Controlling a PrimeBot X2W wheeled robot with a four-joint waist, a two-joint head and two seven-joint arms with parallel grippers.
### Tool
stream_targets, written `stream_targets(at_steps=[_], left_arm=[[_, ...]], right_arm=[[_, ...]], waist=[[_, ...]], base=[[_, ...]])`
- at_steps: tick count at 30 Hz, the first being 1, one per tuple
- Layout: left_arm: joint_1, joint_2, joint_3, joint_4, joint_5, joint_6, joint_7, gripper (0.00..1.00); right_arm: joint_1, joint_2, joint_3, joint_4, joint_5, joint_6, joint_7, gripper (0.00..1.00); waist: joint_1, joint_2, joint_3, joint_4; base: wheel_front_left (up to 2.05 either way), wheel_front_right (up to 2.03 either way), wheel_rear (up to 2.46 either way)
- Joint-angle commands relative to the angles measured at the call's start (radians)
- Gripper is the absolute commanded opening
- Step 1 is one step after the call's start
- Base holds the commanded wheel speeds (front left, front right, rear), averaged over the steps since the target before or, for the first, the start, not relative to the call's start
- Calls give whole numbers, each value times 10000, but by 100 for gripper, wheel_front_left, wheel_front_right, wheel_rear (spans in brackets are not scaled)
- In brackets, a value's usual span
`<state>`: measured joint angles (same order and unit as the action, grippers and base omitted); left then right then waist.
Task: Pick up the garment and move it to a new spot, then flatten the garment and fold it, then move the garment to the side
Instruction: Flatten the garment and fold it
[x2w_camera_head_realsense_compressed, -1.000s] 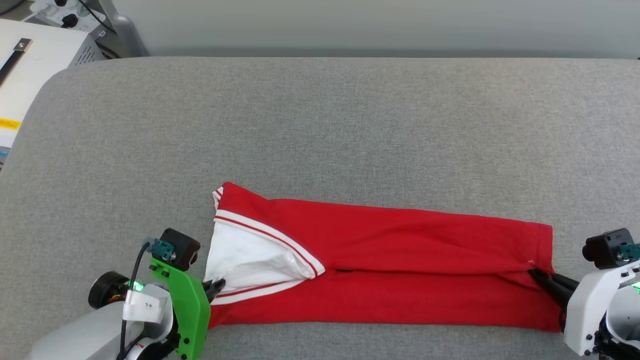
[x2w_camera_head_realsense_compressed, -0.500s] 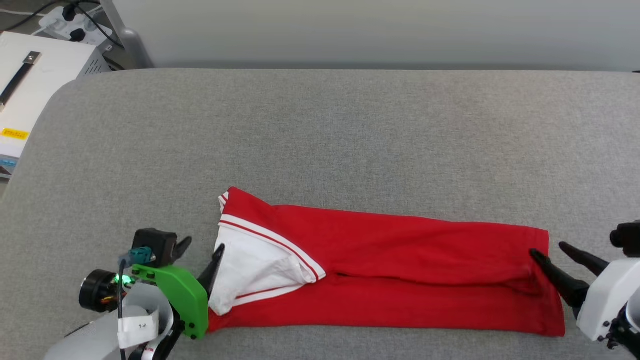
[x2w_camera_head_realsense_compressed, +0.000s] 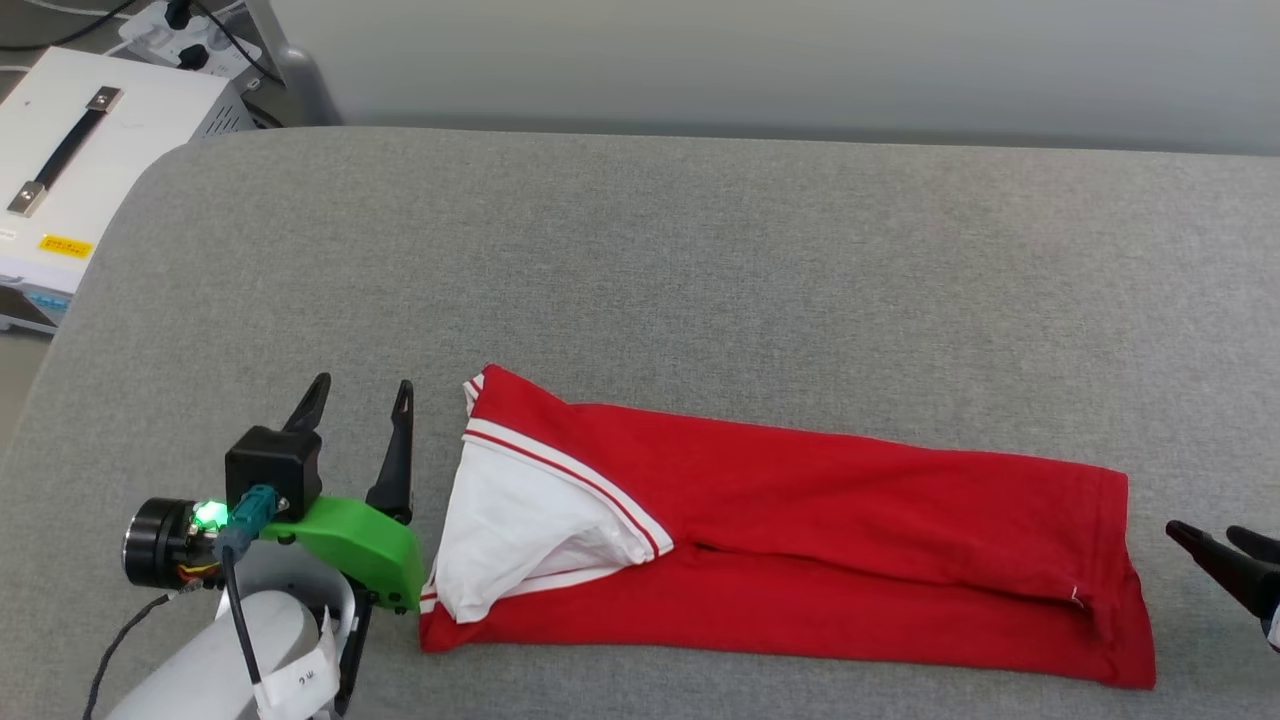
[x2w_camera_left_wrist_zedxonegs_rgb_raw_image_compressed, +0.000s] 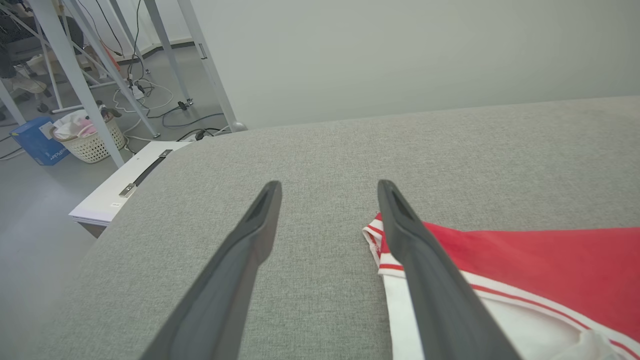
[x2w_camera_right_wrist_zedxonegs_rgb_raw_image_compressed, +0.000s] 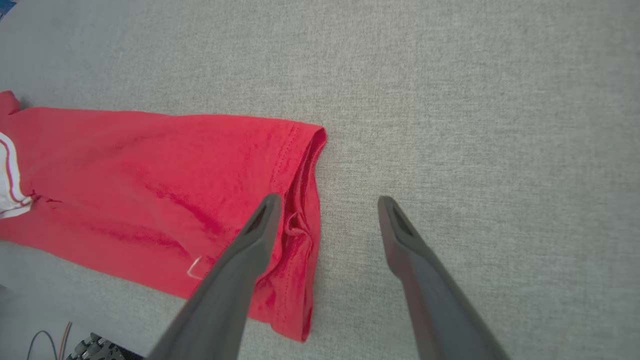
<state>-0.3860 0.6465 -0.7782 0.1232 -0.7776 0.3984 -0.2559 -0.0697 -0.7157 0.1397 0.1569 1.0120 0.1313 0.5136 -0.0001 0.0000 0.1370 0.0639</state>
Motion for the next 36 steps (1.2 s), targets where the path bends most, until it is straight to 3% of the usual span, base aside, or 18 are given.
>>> stream_targets(at_steps=[1,12,21,22,23,24,36], left_arm=[[356,-222,289,-123,381,94,-57,100],[1533,-1626,2395,-402,2885,-372,-58,100],[2259,-2845,3510,-392,4268,-1115,-58,100],[2318,-2952,3599,-369,4376,-1189,-58,100],[2390,-3082,3705,-342,4508,-1274,-58,100],[2446,-3181,3781,-323,4614,-1342,-58,100],[3117,-4039,4806,-211,5623,-2167,-58,100]], right_arm=[[-31,144,10,154,71,-6,144,100],[-717,1140,868,1447,-194,-6,385,100],[-925,1663,1713,2054,-92,-6,520,100],[-934,1654,1800,2075,-69,-6,543,74],[-952,1634,1863,2093,-53,-6,496,18],[-961,1618,1899,2109,-41,-6,426,0],[-870,639,1813,2351,457,-6,-351,0]], waist=[[1,0,138,132],[1,0,468,500],[1,0,445,626],[1,0,431,627],[1,0,409,627],[1,0,383,625],[1,0,-113,512]], base=[[0,0,0],[0,0,0],[0,0,0],[0,0,0],[0,0,0],[0,0,0],[0,0,0]])
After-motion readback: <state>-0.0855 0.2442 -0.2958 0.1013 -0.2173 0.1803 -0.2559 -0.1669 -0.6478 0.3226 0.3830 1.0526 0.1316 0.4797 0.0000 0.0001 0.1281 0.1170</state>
